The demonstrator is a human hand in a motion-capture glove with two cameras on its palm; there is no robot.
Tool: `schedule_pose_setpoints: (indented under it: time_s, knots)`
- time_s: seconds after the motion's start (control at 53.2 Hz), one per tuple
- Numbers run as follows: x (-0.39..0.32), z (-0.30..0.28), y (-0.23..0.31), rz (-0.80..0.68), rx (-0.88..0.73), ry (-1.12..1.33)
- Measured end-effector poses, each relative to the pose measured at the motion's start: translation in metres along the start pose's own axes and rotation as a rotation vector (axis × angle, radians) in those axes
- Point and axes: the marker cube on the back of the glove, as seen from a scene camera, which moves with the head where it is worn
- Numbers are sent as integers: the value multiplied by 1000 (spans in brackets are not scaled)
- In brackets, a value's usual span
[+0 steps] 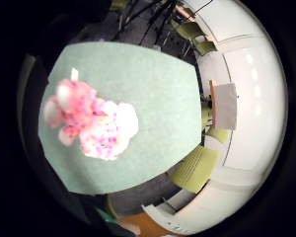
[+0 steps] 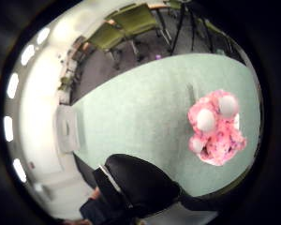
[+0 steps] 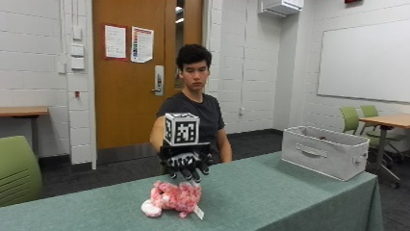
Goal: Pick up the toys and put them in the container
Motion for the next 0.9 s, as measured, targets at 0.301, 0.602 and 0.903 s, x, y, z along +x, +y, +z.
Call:
schedule_pose_setpoints:
  time_s: [0.301,0.602,0.903]
  knots:
    - [29,75,-1,78,-108,-50]
    - [40,98,2,120,-65,-127]
    - [29,85,10,135,91,-14]
